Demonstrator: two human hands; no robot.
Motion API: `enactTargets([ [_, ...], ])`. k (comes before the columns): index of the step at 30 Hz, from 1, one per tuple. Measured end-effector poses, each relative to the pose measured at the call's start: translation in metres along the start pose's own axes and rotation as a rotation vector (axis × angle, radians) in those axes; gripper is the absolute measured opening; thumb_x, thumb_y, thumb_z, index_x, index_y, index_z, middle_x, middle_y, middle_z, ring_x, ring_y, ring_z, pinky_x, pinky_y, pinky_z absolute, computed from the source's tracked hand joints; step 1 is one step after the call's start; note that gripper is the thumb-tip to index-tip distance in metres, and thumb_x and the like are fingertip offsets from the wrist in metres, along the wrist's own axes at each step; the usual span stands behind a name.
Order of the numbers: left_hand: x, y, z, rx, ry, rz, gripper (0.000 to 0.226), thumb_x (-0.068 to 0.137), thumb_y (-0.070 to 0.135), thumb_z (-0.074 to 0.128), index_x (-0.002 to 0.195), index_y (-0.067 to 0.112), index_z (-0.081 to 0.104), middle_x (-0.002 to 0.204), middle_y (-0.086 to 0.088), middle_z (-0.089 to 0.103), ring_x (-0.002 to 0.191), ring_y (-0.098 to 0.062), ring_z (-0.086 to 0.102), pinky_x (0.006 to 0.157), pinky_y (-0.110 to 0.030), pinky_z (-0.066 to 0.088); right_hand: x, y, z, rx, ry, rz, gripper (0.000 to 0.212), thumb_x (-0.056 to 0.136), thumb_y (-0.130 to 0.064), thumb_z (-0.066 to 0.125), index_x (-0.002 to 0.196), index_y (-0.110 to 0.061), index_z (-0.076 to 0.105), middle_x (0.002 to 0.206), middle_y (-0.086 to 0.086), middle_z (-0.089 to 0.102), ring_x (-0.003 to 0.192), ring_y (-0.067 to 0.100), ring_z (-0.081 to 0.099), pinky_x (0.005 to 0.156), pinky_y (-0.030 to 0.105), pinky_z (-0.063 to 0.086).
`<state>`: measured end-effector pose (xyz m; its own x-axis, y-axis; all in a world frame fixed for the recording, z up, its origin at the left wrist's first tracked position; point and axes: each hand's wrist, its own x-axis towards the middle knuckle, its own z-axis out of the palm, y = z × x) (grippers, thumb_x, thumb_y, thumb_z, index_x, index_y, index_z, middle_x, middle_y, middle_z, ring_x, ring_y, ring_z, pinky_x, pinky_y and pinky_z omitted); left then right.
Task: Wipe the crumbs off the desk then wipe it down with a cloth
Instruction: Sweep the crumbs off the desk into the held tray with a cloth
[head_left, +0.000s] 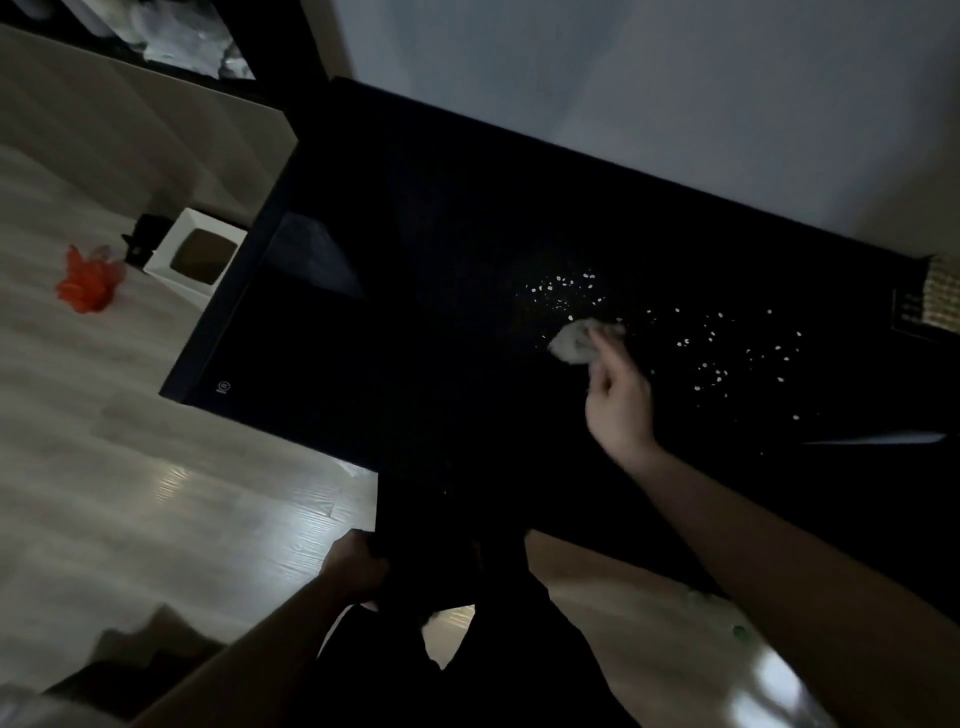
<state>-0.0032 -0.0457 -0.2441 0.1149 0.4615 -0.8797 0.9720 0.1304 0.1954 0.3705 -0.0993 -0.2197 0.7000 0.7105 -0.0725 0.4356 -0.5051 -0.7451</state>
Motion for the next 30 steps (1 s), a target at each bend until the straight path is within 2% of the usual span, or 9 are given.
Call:
enactTargets([
  [2, 0.005, -0.002, -0.001, 0.009, -0.003, -0.01, 0.013, 0.076, 0.023, 0.064, 0.08, 0.018, 0.075, 0.077, 0.001, 0.074, 0.075, -0.013, 0.07, 0.064, -0.026, 0.053, 0.042, 0.01, -0.005, -0.091, 0.015, 0.022, 0.049, 0.102, -0.005, 0.044, 0.147, -0.024, 0.051, 0.158, -0.004, 0.044, 0.152, 0.013, 0.03, 0.123, 0.032, 0.03],
  [6, 0.017, -0.003, -0.002, 0.024, 0.007, -0.014, 0.01, 0.076, 0.019, 0.062, 0.072, 0.02, 0.07, 0.072, 0.0, 0.074, 0.068, -0.012, 0.072, 0.055, -0.021, 0.049, 0.101, 0.025, 0.003, -0.311, -0.065, -0.017, 0.049, 0.103, -0.013, 0.043, 0.151, -0.022, 0.043, 0.163, 0.001, 0.035, 0.155, 0.025, 0.02, 0.125, 0.043, 0.025],
  [10, 0.025, -0.004, -0.003, 0.024, 0.003, -0.008, 0.017, 0.075, 0.017, 0.062, 0.085, 0.017, 0.075, 0.081, -0.001, 0.075, 0.078, -0.017, 0.072, 0.07, -0.03, 0.058, 0.099, 0.024, 0.023, -0.551, -0.137, 0.057, 0.057, 0.102, -0.031, 0.046, 0.157, -0.031, 0.031, 0.169, 0.001, 0.016, 0.156, 0.028, 0.011, 0.12, 0.051, 0.027],
  [15, 0.025, -0.004, -0.004, -0.001, 0.004, 0.018, 0.015, 0.077, 0.016, 0.063, 0.086, 0.014, 0.075, 0.082, -0.004, 0.076, 0.077, -0.02, 0.073, 0.073, -0.036, 0.063, 0.025, 0.007, 0.047, -0.48, -0.158, -0.118, 0.055, 0.099, -0.026, 0.048, 0.153, -0.033, 0.039, 0.167, -0.003, 0.024, 0.156, 0.025, 0.014, 0.117, 0.05, 0.03],
  [19, 0.019, -0.003, -0.006, -0.008, 0.005, 0.029, 0.013, 0.076, 0.017, 0.061, 0.079, 0.012, 0.073, 0.079, -0.006, 0.075, 0.077, -0.023, 0.073, 0.072, -0.036, 0.062, -0.07, -0.001, 0.072, -0.324, -0.244, -0.303, 0.049, 0.101, -0.022, 0.047, 0.15, -0.03, 0.048, 0.164, -0.004, 0.034, 0.156, 0.021, 0.019, 0.119, 0.04, 0.029],
  [22, 0.017, -0.005, -0.008, 0.017, -0.02, 0.036, 0.015, 0.072, 0.017, 0.06, 0.078, 0.014, 0.073, 0.079, -0.007, 0.075, 0.078, -0.024, 0.073, 0.072, -0.036, 0.061, -0.138, -0.008, 0.09, -0.197, -0.324, -0.39, 0.047, 0.1, -0.015, 0.046, 0.146, -0.025, 0.053, 0.16, -0.003, 0.04, 0.155, 0.021, 0.023, 0.12, 0.04, 0.03],
  [24, 0.017, -0.007, -0.009, 0.035, -0.029, 0.037, 0.016, 0.07, 0.018, 0.059, 0.077, 0.015, 0.073, 0.079, -0.007, 0.075, 0.078, -0.024, 0.073, 0.07, -0.034, 0.06, -0.175, -0.013, 0.102, -0.185, -0.37, -0.426, 0.052, 0.093, -0.011, 0.056, 0.143, -0.026, 0.056, 0.16, -0.005, 0.041, 0.154, 0.019, 0.026, 0.119, 0.041, 0.034],
  [27, 0.014, -0.01, -0.01, 0.067, -0.032, 0.035, 0.008, 0.071, 0.018, 0.062, 0.073, 0.02, 0.069, 0.081, -0.007, 0.075, 0.08, -0.024, 0.073, 0.067, -0.03, 0.056, -0.202, -0.021, 0.107, -0.11, -0.425, -0.372, 0.058, 0.088, -0.003, 0.062, 0.141, -0.025, 0.059, 0.159, -0.008, 0.041, 0.154, 0.009, 0.023, 0.121, 0.034, 0.03],
  [30, 0.013, -0.012, -0.01, 0.09, -0.041, 0.047, 0.01, 0.075, 0.019, 0.066, 0.067, 0.024, 0.063, 0.076, -0.002, 0.07, 0.081, -0.022, 0.072, 0.063, -0.026, 0.048, -0.183, -0.037, 0.087, 0.064, -0.417, -0.215, 0.048, 0.1, -0.012, 0.043, 0.144, -0.026, 0.056, 0.159, -0.011, 0.041, 0.151, 0.003, 0.029, 0.121, 0.032, 0.032],
])
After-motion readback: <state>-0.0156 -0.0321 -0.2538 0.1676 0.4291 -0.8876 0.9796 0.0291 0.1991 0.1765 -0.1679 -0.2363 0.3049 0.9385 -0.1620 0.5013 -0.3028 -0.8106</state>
